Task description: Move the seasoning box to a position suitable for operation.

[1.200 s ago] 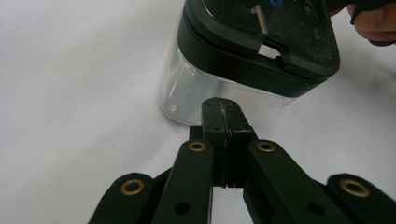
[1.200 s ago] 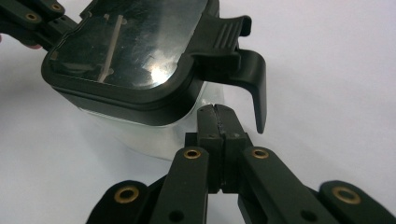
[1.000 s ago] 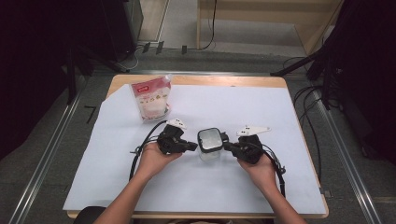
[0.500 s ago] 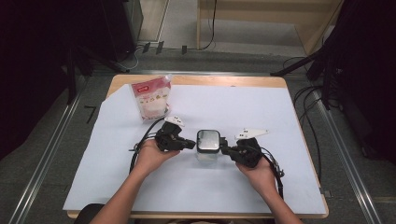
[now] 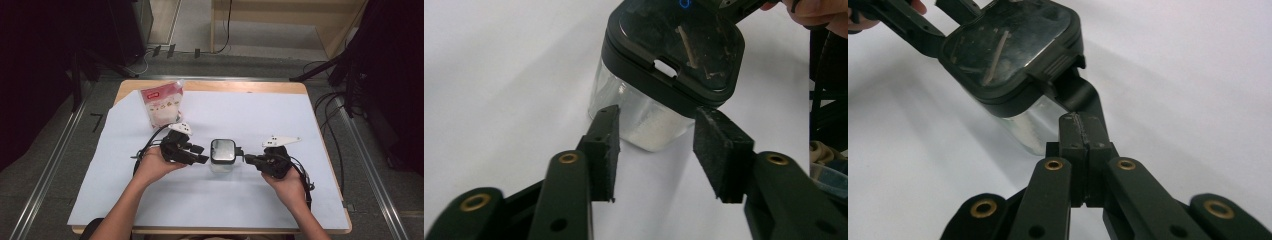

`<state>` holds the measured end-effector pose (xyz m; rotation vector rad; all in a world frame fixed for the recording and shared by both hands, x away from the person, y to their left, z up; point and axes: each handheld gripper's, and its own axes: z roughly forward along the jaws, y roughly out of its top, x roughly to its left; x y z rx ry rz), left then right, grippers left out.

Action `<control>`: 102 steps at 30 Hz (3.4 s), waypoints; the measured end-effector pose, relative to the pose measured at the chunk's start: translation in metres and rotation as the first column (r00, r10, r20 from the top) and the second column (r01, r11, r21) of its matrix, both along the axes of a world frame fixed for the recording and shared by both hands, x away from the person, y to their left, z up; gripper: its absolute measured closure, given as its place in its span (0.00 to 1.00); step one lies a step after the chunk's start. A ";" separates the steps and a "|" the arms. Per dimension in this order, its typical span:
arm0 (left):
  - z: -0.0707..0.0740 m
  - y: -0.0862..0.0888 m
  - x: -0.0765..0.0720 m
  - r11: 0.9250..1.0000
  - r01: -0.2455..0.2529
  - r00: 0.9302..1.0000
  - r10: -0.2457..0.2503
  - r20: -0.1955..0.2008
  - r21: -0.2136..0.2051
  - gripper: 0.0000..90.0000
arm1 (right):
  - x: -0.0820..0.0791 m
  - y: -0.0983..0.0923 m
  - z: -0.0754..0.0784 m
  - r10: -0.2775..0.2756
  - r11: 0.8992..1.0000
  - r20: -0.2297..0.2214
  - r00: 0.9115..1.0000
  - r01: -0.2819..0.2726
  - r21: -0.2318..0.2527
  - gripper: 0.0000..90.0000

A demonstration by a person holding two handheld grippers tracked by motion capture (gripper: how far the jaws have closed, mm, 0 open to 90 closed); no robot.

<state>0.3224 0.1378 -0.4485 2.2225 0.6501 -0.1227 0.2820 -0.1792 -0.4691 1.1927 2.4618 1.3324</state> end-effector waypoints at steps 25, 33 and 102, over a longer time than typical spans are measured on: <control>-0.004 -0.020 0.010 0.995 0.094 0.995 -0.094 0.020 0.019 0.16 | 0.009 0.002 -0.007 -0.024 1.000 -0.026 0.999 0.023 -0.016 1.00; -0.004 -0.027 0.012 0.993 0.116 0.992 -0.117 0.044 0.026 0.16 | 0.009 0.002 -0.007 -0.023 1.000 -0.026 0.999 0.023 -0.020 1.00; 0.004 -0.046 0.003 0.991 0.080 0.985 -0.096 0.145 0.109 0.17 | 0.008 0.005 -0.010 -0.044 0.999 -0.040 0.998 0.043 -0.010 1.00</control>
